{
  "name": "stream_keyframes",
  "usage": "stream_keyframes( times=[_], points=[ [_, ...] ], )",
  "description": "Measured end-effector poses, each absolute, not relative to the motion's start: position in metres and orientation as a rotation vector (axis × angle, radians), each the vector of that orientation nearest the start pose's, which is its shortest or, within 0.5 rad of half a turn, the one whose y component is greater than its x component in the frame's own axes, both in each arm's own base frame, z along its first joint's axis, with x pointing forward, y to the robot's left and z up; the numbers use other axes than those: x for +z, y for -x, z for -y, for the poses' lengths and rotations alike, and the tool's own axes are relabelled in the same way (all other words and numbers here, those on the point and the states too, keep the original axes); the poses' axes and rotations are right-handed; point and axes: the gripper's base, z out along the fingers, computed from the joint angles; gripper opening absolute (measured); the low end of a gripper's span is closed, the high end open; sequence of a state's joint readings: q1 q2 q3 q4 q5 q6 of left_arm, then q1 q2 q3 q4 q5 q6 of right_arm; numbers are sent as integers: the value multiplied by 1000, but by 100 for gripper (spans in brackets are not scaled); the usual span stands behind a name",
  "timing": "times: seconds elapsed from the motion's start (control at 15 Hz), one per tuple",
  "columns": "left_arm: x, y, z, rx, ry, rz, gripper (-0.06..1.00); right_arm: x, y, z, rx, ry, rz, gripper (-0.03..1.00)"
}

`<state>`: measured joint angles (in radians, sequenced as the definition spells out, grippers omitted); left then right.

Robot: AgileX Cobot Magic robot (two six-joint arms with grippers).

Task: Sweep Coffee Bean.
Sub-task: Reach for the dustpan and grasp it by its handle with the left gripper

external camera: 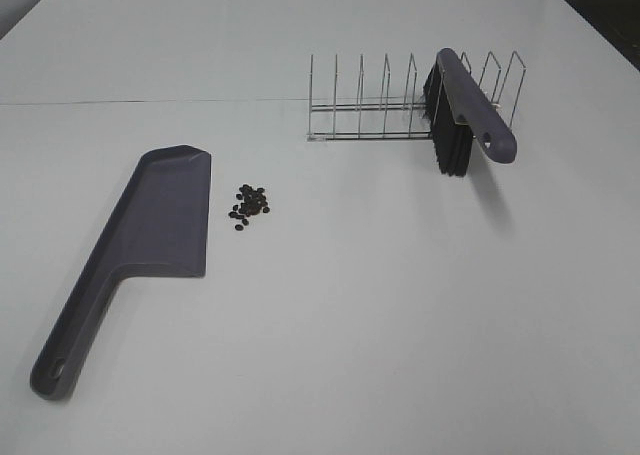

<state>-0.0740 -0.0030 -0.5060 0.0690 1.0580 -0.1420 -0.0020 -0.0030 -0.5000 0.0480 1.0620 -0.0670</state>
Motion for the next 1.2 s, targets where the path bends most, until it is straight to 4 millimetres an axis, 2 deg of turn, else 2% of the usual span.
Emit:
stream_keyframes(
  times=[1.2],
  points=[
    [279, 6, -6, -54, 72, -2030, 80, 277, 5, -4, 14, 69, -2041, 62]
  ],
)
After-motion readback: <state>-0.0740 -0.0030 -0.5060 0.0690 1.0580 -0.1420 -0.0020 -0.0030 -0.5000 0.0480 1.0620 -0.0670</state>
